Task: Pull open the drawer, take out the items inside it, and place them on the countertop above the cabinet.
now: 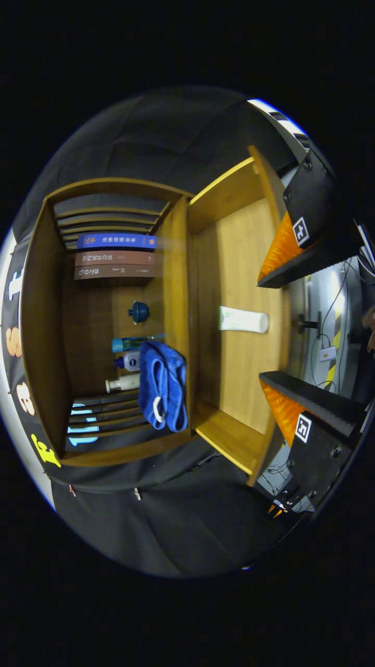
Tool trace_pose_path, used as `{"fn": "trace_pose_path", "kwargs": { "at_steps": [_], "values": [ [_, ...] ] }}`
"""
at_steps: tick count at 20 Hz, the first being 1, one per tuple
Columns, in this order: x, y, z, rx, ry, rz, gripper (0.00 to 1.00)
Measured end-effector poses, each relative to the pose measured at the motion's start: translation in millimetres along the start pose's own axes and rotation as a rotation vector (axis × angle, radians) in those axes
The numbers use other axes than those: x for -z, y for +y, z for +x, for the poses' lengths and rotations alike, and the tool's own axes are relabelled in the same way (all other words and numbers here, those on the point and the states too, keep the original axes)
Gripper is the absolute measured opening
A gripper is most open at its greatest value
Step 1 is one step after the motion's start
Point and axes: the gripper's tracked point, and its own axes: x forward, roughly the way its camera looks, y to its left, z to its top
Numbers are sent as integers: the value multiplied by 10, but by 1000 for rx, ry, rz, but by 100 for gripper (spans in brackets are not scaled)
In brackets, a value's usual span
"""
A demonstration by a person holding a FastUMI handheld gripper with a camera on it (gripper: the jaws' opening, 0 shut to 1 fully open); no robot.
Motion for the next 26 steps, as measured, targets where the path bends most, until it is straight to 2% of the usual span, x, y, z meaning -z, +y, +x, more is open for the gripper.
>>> {"fn": "trace_pose_path", "kwargs": {
  "at_steps": [4,8,18,23,26],
  "values": [
    [82,-51,698,27,212,15,100],
    [223,-84,1052,49,332,16,100],
    [683,-94,1447,80,629,26,96],
    [846,-116,1543,96,713,14,92],
    [890,-113,1566,100,721,-9,77]
  ]
}}
